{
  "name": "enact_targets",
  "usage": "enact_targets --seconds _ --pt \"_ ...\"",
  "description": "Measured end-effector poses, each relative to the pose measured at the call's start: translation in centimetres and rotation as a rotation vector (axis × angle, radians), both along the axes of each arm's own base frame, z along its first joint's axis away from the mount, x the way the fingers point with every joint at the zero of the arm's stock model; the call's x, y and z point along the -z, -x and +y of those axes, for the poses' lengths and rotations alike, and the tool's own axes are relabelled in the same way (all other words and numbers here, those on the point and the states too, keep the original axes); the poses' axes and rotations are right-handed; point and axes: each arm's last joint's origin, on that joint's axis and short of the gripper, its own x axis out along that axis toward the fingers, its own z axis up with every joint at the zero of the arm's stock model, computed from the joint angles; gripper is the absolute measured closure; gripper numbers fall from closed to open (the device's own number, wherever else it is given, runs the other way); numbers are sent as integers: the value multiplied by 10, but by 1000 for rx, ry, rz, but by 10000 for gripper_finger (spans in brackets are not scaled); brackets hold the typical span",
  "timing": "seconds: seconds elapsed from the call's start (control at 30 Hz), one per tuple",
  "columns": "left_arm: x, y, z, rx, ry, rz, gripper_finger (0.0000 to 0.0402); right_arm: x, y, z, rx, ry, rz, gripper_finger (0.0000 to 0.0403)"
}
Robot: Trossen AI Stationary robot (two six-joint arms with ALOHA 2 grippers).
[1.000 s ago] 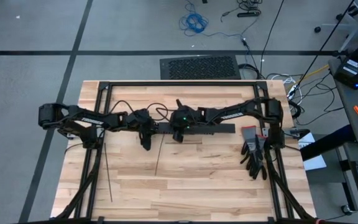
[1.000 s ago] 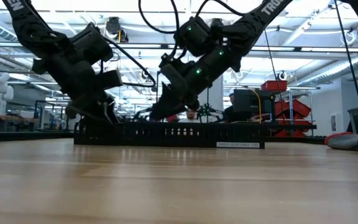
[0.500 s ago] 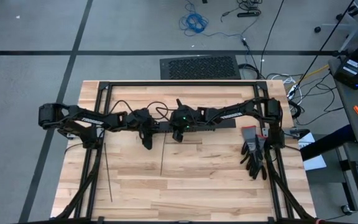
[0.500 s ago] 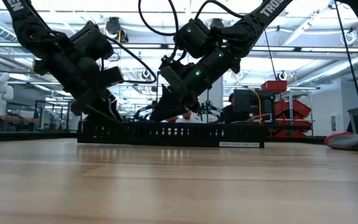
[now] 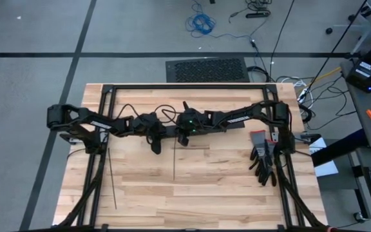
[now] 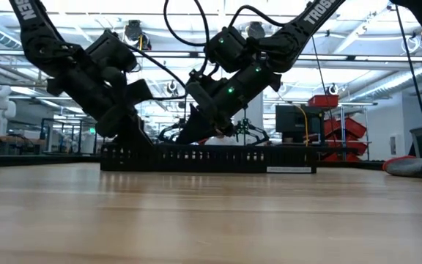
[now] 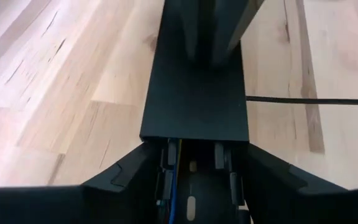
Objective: Ziptie cables
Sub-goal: Close the black cable duct with the cable duct cover
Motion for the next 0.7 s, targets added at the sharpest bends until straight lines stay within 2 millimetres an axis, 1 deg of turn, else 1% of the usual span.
enact_targets --seconds 0.17,0.27,0.53,0.6,0.7 --pt "2 -2 0 -7 14 -10 202 1 0 -1 4 -2 1 374" --pt "0 -1 0 -4 12 -13 203 2 0 0 4 -3 7 381" --pt "-14 5 -2 -6 -5 -31 203 3 0 0 -2 -9 13 401" --pt "-16 7 -2 5 -14 -30 196 3 1 0 -3 -9 16 402" --pt "-16 8 -2 13 1 -23 167 4 1 1 -4 -9 19 403"
